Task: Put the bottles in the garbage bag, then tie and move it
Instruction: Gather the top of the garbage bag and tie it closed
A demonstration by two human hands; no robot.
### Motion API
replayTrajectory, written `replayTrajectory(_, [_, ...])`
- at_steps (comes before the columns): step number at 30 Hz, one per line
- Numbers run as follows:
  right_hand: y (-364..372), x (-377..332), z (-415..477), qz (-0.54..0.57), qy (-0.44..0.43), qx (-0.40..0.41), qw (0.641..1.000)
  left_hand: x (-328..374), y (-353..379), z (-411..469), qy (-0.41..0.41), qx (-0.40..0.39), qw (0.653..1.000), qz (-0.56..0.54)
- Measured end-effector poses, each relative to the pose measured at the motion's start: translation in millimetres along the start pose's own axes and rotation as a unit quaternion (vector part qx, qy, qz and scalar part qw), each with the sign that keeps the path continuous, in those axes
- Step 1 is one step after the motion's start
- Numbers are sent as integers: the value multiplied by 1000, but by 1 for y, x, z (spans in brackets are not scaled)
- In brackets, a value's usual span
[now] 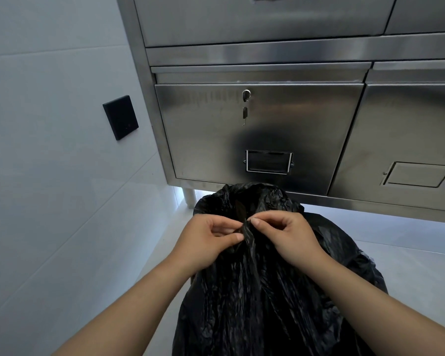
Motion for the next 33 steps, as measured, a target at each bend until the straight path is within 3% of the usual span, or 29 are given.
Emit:
replayTrajectory(3, [5,11,-4,11,40,-4,999,-3,-4,0,6,-6,995,102])
replayTrajectory(7, [7,20,-8,7,77,1,997,-6,-5,-6,8,13,991,130])
replayTrajectory(15, [3,23,-15,18,105,42,993,-10,-7,-10,-4,51,998,30])
replayTrajectory(25, [-3,12,-21,33,53,67,996,-13,-12,-10,-55,70,991,-96])
replayTrajectory(33, [-9,8,-23,21,1,98,995,-13,-17,-9,-55,70,992,-88])
Point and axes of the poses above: each hand's wrist, its own z-axis towards the middle knuckle, its own y-axis out of the palm, x = y × z, the point moved 3 cm from there along z, towards the middle knuckle, and after that the axes turned 12 degrees about y, right-handed, at the moved point
